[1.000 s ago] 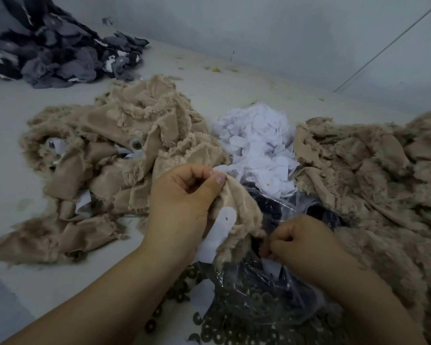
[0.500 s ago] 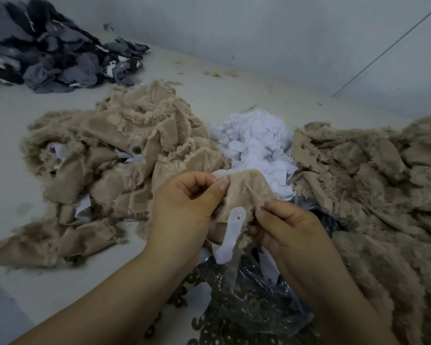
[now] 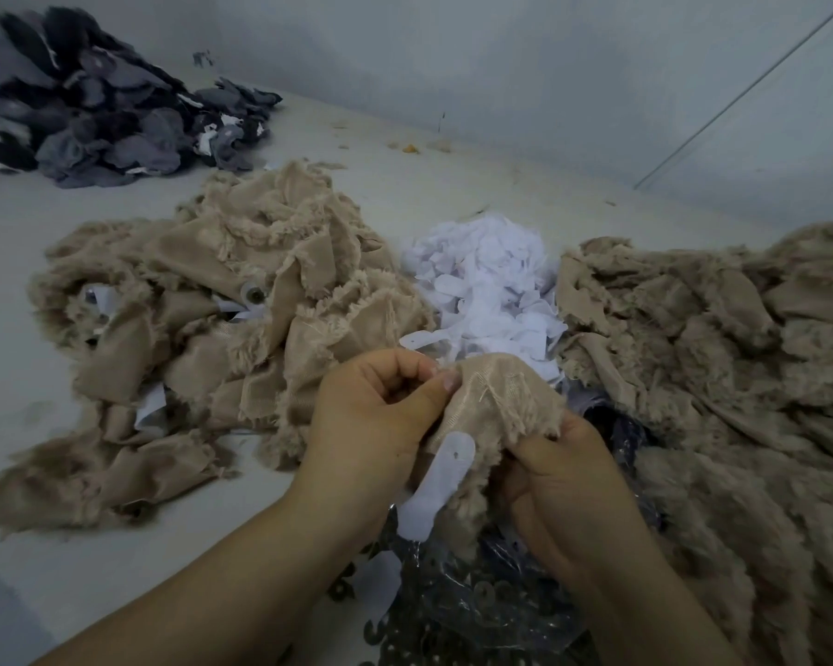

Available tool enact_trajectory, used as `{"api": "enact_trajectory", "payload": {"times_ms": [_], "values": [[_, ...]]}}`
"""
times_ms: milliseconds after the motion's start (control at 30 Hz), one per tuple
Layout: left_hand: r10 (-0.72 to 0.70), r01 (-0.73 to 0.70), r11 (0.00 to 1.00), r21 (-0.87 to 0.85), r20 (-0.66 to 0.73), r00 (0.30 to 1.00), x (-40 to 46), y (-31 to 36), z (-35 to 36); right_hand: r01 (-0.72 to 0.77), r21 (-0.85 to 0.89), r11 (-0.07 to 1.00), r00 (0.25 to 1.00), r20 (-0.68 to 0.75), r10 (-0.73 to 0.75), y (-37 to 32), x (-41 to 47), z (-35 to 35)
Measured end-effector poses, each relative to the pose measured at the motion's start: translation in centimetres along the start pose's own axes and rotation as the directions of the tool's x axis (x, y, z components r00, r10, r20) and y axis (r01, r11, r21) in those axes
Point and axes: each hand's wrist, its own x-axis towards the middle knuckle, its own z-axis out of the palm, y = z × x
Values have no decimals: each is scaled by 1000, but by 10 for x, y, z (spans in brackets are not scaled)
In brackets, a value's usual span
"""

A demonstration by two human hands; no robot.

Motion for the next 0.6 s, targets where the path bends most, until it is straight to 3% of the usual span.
{"api": "enact_trajectory", "payload": {"times_ms": [600], "values": [[62, -73, 988, 139, 86, 994, -1, -3, 4, -34, 60, 998, 983, -180, 44, 13, 0, 1]]}}
